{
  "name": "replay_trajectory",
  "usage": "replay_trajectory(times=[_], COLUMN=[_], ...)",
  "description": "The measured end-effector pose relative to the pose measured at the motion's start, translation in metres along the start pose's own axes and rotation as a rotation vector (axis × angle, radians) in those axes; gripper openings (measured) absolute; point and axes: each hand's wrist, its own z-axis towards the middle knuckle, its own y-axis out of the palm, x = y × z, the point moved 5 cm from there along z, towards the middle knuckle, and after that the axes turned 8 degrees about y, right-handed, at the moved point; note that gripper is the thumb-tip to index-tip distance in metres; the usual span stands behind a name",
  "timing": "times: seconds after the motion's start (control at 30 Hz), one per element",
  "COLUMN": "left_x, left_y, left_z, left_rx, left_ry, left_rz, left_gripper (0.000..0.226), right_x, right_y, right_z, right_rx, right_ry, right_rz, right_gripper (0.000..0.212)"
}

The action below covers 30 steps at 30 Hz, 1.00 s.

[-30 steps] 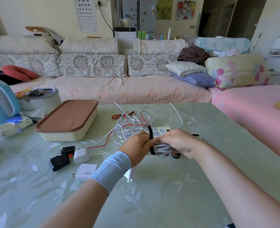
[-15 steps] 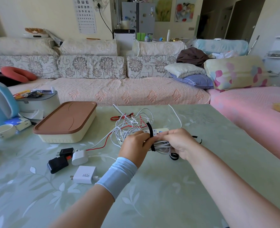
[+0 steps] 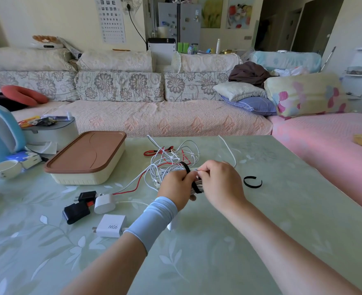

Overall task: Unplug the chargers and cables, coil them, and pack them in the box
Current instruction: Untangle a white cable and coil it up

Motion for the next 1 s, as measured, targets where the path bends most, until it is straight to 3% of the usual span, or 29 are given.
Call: replay_trajectory(times=[0.23, 0.47, 0.6, 0.73, 0.87, 1.0], left_x=[-0.003, 0.006, 0.005, -0.001, -0.006, -0.012], left_y=[-0.008, -0.01, -0.008, -0.008, -0.009, -0.014], left_z=[-0.009, -0.015, -0.012, -0.01, -0.02, -0.022], left_rx=[0.05, 0.046, 0.038, -0.001, -0.12, -0.164], left_ry=[-0.178, -0.215, -0.233, -0.327, -0.448, -0.39], left_rz=[-0.116, 0.002, 0.01, -0.202, -0.524, -0.584], left_gripper=[0.026, 0.033, 0.033, 0.024, 0.018, 0.026], right_x=[-0.023, -0.02, -0.024, -0.022, -0.022, -0.019], right_y=[-0.01, -0.003, -0.003, 0.003, 0.007, 0.008], right_z=[-0.01, -0.005, -0.008, -0.008, -0.009, -0.012], right_rx=[0.061, -0.118, -0.129, -0.108, -0.125, -0.096], right_ry=[-0.242, -0.095, -0.126, -0.105, -0.205, -0.235], right_rz=[0.049, 0.128, 0.107, 0.147, 0.142, 0.134], right_gripper=[0.005, 0.006, 0.007, 0.008, 0.01, 0.009])
